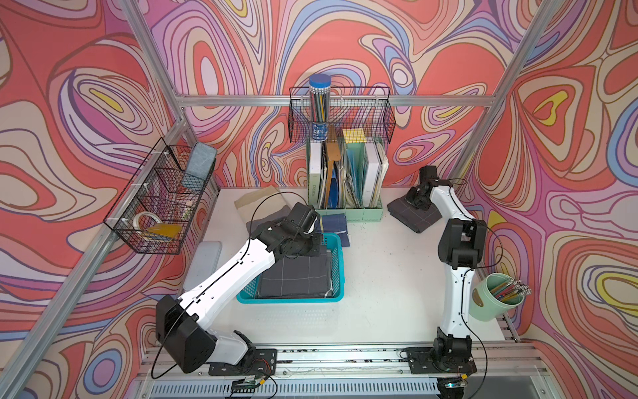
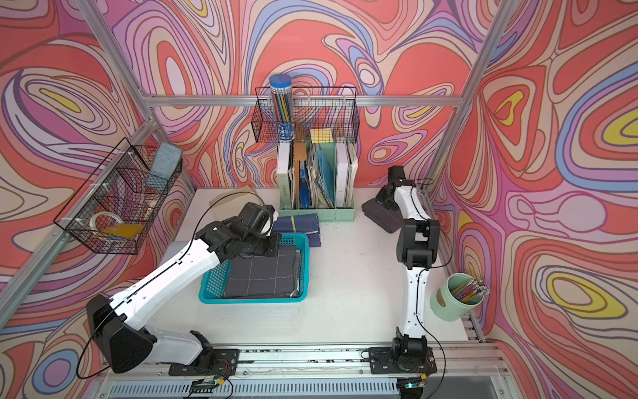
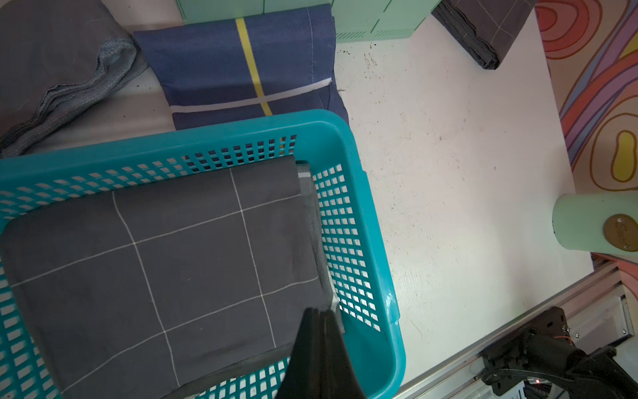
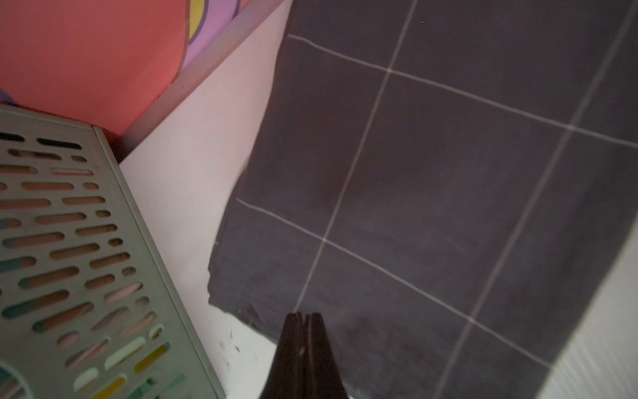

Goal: Put the folded pillowcase in the basket
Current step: Move the pillowcase to the center of the board, then adjust the pillowcase at the center of the board.

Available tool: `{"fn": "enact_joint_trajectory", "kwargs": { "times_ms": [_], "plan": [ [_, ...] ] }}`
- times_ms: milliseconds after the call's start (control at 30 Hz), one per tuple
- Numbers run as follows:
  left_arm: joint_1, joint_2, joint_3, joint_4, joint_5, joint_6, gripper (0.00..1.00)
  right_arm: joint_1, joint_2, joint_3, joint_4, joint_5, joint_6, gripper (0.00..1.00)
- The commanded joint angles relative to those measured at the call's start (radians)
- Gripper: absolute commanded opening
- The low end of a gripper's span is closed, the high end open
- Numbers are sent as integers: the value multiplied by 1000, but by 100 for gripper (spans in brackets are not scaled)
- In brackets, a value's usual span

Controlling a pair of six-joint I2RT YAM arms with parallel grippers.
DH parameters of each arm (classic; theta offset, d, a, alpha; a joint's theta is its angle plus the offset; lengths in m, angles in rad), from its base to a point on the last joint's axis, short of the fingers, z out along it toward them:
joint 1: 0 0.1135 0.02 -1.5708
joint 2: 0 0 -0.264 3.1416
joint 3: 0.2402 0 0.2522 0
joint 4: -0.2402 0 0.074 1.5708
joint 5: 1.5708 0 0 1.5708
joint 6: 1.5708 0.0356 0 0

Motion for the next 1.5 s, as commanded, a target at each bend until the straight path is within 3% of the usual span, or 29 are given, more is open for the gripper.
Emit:
{"fn": "enact_joint_trajectory", "kwargs": {
  "times_ms": [0, 200, 467, 633, 833, 1033, 1167, 1267, 1367, 1467],
  "plan": [
    [-6, 30, 46, 21, 15, 34, 0, -5, 96, 125, -70, -33, -8, 0],
    [-6, 84, 79, 21, 37, 43, 0, 1, 235, 232, -158, -102, 10, 0],
    [-6, 60, 29, 96, 65, 12, 0, 100, -169, -532, 76, -64, 35, 0],
    [-7, 64, 35, 97, 102, 9, 0, 202, -490, -998, 169, -59, 139, 0],
    [-22, 40, 26, 82, 110, 17, 0, 355, -843, -1309, 101, -69, 248, 0],
    [-42, 9, 11, 82, 99, 5, 0, 417, -995, -1218, 33, 76, 297, 0],
    [-50, -3, 14, 84, 97, 2, 0, 446, -885, -1151, 43, 22, 271, 0],
    [-52, 13, 31, 77, 98, 11, 0, 498, -890, -1203, 48, 51, 331, 0],
    [-55, 39, 55, 66, 102, 23, 0, 453, -962, -1240, 39, 170, 348, 0],
    [-55, 46, 59, 78, 115, 28, 0, 314, -979, -1217, 53, 221, 310, 0]
  ]
}}
